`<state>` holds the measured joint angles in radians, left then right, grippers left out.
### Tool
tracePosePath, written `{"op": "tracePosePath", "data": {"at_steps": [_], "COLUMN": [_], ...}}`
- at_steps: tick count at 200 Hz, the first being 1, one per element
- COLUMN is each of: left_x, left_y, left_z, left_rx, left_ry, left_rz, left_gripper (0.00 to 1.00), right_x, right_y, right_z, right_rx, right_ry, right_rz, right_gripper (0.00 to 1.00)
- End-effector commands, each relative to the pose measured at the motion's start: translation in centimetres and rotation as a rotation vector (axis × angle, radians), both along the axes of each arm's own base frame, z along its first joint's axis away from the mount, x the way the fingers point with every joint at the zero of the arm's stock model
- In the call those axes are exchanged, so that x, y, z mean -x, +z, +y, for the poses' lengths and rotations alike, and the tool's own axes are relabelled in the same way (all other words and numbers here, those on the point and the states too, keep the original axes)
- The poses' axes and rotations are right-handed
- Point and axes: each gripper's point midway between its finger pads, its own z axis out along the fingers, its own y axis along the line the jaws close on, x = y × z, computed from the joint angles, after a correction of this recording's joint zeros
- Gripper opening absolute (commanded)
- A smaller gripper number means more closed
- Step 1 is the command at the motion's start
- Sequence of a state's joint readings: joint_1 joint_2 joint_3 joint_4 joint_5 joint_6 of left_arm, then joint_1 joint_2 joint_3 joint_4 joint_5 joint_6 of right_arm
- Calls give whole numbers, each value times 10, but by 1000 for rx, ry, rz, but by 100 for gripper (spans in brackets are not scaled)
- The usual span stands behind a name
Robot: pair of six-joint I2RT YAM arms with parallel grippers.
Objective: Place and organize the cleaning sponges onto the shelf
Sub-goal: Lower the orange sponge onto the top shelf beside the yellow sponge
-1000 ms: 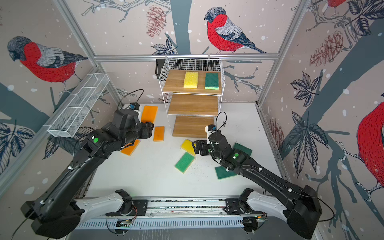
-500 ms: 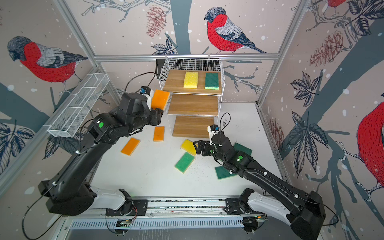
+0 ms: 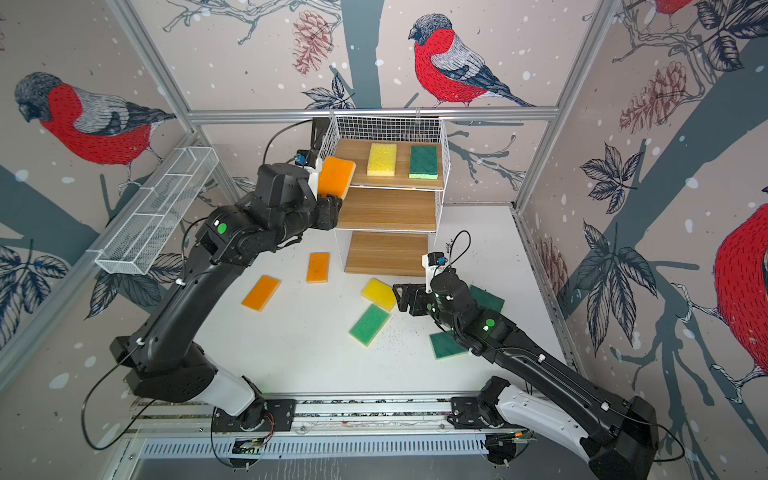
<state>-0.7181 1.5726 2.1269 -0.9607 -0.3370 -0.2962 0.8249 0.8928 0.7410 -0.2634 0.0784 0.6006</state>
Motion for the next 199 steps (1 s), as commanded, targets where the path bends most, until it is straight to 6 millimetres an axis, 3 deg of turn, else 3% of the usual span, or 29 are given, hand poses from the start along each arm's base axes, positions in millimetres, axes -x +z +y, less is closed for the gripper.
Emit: {"op": "tracePosePath", "data": {"at_steps": [1,70,131,199], "left_x": [-6,-21,-41,-60], "left_y": [22,50,42,36], "left_z": [-6,-15,-30,-32], "left_rx": [61,167,173,168], "left_ry": [0,26,37,109], "left_rz": [-68,-165,-172,-191], "left_gripper": [60,59,59,59], "right_x": [-1,3,6,7], "right_y": [1,0,2,3], "right_z": [-4,-11,-17,-24], "right_rx": [7,2,-7,-3], "right_ry": [-11,-25,-35,-54], "right_rz": [-17,-20,-32,-51], "right_gripper": [89,89,89,90]}}
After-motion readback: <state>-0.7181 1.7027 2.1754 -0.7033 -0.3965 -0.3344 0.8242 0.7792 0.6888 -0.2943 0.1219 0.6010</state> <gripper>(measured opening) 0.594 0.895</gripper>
